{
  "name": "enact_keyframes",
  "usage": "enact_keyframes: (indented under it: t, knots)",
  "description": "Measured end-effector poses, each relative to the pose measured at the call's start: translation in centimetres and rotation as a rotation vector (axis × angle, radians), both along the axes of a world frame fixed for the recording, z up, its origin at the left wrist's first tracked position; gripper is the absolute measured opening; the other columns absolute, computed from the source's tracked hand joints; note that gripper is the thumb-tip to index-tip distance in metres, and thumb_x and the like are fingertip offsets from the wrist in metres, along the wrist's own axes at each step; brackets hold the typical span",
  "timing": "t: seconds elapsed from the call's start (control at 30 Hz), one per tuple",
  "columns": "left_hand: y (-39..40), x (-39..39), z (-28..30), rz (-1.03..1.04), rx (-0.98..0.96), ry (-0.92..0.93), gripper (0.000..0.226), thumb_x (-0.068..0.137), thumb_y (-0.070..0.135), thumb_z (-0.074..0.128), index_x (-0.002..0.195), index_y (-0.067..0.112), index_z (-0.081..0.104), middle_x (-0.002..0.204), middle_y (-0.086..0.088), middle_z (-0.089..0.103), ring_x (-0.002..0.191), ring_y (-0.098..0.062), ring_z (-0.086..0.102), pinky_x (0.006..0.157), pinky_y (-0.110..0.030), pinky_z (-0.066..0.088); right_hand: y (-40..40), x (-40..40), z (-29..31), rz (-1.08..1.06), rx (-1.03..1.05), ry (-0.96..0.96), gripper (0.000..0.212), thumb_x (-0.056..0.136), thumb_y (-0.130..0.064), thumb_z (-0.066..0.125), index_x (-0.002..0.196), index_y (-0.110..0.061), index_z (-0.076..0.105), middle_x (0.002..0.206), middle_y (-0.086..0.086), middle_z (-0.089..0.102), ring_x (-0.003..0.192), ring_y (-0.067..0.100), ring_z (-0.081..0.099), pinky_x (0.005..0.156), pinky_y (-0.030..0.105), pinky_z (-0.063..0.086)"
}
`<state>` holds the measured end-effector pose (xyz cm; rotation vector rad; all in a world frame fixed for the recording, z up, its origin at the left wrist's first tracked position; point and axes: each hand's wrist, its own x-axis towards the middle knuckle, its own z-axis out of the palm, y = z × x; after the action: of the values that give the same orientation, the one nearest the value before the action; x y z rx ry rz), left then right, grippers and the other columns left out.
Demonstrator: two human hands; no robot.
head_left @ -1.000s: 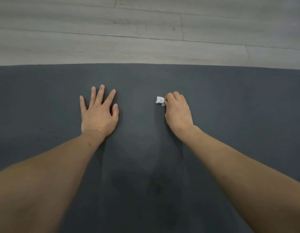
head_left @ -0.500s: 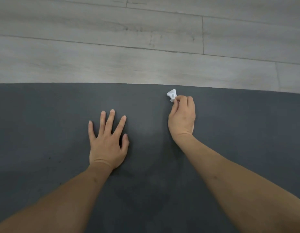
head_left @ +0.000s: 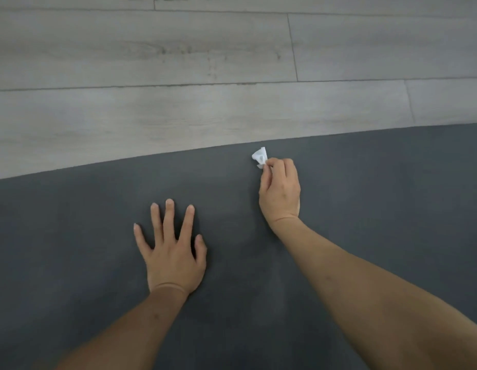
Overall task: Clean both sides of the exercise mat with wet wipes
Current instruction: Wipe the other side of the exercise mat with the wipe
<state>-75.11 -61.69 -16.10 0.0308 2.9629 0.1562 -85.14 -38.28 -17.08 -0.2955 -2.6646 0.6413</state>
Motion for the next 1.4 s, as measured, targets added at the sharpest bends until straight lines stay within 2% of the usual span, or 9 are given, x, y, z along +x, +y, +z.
enact_keyframes:
  t: [0.2, 0.37, 0.53, 0.67, 0.97, 1.1, 1.17, 1.23, 1.4]
  knots:
    - [-0.7, -0.6, 1.0, -0.033, 0.074, -0.044, 0.061, 0.098, 0.046, 0.041, 0.158, 0.035, 0.036, 0.164, -0.008, 0.031, 0.157, -0.034, 0.017, 0.12, -0.067, 0.009, -0.2, -0.2, 0.4, -0.064, -0.01, -0.068, 0.012, 0.099, -0.014, 0.055, 0.098, -0.005, 0.063, 0.091, 0.008, 0.056, 0.075, 0.027, 0.053, 0.065, 0.034, 0.045]
    - [-9.7, -6.3, 2.1, -0.416, 0.041, 0.086, 0.046, 0.092, 0.03, 0.048, 0.134, 0.031, 0.067, 0.142, -0.006, 0.056, 0.125, -0.033, 0.052, 0.114, -0.06, 0.025, -0.2, -0.2, 1.0, -0.078, 0.009, -0.106, 0.015, 0.1, -0.018, 0.054, 0.101, -0.007, 0.063, 0.092, 0.007, 0.055, 0.076, 0.025, 0.052, 0.064, 0.036, 0.045]
    - [-16.7, -11.4, 1.5, -0.498, 0.043, 0.06, 0.055, 0.1, 0.033, 0.036, 0.154, 0.025, 0.049, 0.166, -0.005, 0.035, 0.155, -0.03, 0.029, 0.125, -0.064, 0.012, -0.6, -0.4, 1.5, -0.117, 0.008, -0.164, 0.016, 0.101, -0.021, 0.053, 0.104, -0.009, 0.063, 0.094, 0.005, 0.054, 0.077, 0.022, 0.051, 0.065, 0.032, 0.041]
    - [-17.0, -11.8, 0.1, -0.549, 0.056, 0.034, 0.061, 0.099, 0.037, 0.033, 0.159, 0.027, 0.04, 0.171, -0.002, 0.025, 0.158, -0.027, 0.02, 0.125, -0.064, 0.011, -0.5, -0.7, 1.3, -0.115, 0.052, -0.187, 0.015, 0.1, -0.019, 0.054, 0.105, -0.008, 0.063, 0.094, 0.006, 0.054, 0.076, 0.02, 0.049, 0.068, 0.023, 0.034]
    - [-17.6, -12.1, -0.5, -0.54, 0.129, 0.065, 0.062, 0.098, 0.036, 0.035, 0.156, 0.015, 0.042, 0.169, 0.0, 0.028, 0.158, -0.021, 0.021, 0.125, -0.062, 0.013, -7.8, -1.6, 2.1, -0.348, 0.01, -0.094, 0.01, 0.093, -0.009, 0.056, 0.086, -0.005, 0.062, 0.089, 0.012, 0.054, 0.077, 0.03, 0.052, 0.069, 0.045, 0.048]
    - [-17.9, -12.2, -1.4, -0.527, 0.18, 0.062, 0.065, 0.096, 0.032, 0.034, 0.157, 0.01, 0.04, 0.169, -0.001, 0.028, 0.157, -0.018, 0.023, 0.126, -0.06, 0.015, -22.3, -0.9, 2.2, 0.211, -0.046, -0.179, 0.012, 0.095, -0.008, 0.054, 0.097, -0.006, 0.066, 0.087, 0.009, 0.056, 0.079, 0.028, 0.053, 0.065, 0.043, 0.048]
    - [-18.0, -12.3, -1.5, -0.533, 0.199, 0.076, 0.066, 0.096, 0.031, 0.034, 0.157, 0.009, 0.039, 0.168, -0.001, 0.03, 0.156, -0.018, 0.026, 0.126, -0.06, 0.016, -23.1, -1.1, 2.3, 0.361, -0.008, -0.187, 0.014, 0.094, -0.01, 0.053, 0.095, -0.007, 0.067, 0.088, 0.008, 0.057, 0.081, 0.028, 0.054, 0.066, 0.041, 0.049]
    - [-18.1, -12.4, -1.6, -0.532, 0.207, 0.083, 0.065, 0.096, 0.031, 0.034, 0.158, 0.009, 0.039, 0.168, -0.001, 0.031, 0.155, -0.017, 0.027, 0.126, -0.059, 0.016, -18.0, -2.2, 2.1, 0.238, 0.069, -0.19, 0.012, 0.09, -0.013, 0.055, 0.091, -0.007, 0.066, 0.089, 0.01, 0.057, 0.082, 0.032, 0.055, 0.068, 0.043, 0.05]
    - [-17.9, -12.6, -1.7, -0.55, 0.168, 0.071, 0.065, 0.096, 0.032, 0.034, 0.157, 0.012, 0.042, 0.168, -0.001, 0.031, 0.156, -0.019, 0.027, 0.126, -0.06, 0.016, -6.8, -4.5, 3.1, -0.436, 0.066, -0.188, 0.017, 0.093, -0.016, 0.055, 0.085, -0.006, 0.067, 0.092, 0.01, 0.056, 0.078, 0.035, 0.057, 0.07, 0.034, 0.042]
